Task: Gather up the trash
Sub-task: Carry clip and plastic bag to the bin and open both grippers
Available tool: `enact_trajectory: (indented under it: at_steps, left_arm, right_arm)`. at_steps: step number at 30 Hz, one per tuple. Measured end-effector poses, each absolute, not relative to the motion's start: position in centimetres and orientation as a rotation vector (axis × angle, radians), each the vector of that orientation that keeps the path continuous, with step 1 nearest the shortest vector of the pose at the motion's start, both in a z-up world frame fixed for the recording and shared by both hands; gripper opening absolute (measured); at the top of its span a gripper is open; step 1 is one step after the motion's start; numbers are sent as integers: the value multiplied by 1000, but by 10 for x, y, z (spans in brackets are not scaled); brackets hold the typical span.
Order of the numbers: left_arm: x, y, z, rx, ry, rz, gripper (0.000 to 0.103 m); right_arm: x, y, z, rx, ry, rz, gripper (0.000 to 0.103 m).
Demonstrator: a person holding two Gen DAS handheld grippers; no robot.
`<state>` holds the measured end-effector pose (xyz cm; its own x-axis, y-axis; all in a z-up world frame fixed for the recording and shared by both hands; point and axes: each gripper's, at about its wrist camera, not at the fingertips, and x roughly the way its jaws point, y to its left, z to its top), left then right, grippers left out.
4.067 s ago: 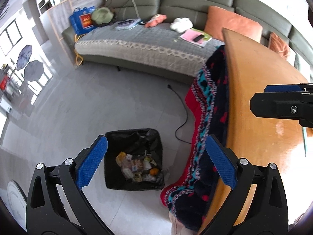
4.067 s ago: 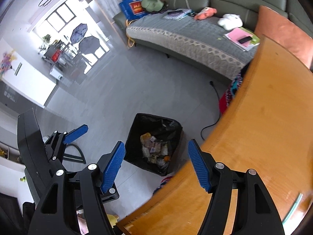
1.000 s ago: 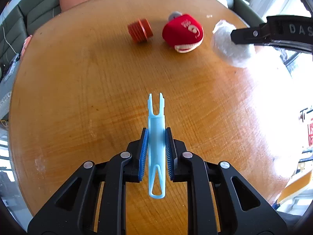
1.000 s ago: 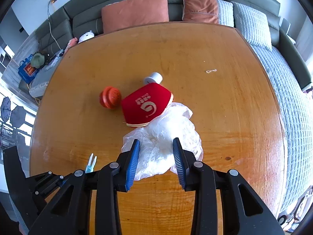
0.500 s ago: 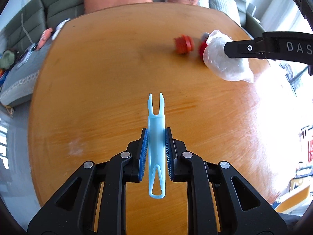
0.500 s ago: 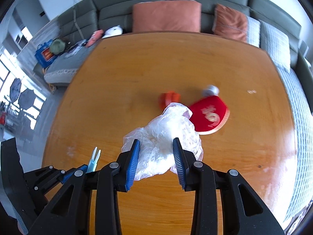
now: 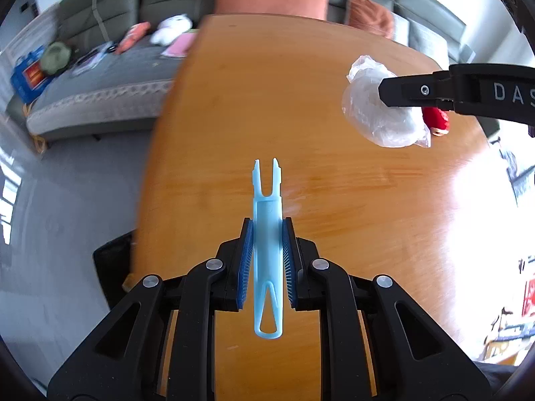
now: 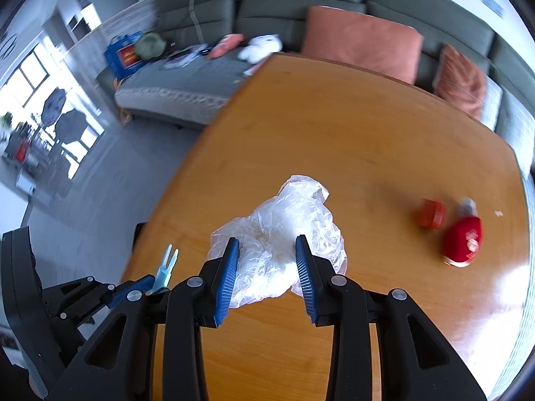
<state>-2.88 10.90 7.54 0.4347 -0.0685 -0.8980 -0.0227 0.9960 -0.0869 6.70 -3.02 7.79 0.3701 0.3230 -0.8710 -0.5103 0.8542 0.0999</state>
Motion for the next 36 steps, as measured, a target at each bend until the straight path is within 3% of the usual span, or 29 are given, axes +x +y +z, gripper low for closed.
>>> enact_trajectory:
  at_steps: [16,27,30,31,32,33,34,36]
  left_arm:
    - [-104,280,71,-267,1087,249,17]
    - [-161,371,45,-410,1122,470,17]
    - [-169,392,34,-449,1137,517,18]
    - [-171,398,31,-457,1142,530,18]
    - [-170,402,28,-454,1152,543,30]
    - [-169,408,24,-438,1166,568,48]
    - [-169,411,22,-427,1173,588,98]
    - [-171,418,23,-397,1147,633,97]
  right_arm:
    - [-2,167,70,-395,1066,818,36]
    - [-45,271,34,-466,1192,1030,36]
    - [-51,295,20,-427,1266,1085,50]
    - [-51,303,15,-416,1292,1086,62]
    - [-49,310,12,-410,1302,1074,66]
    - [-48,313,10,-410,1300,1072,66]
    - [-47,320,9,-419,1298,1072,66]
    - [-46,328,8,-429,1292,1074,66]
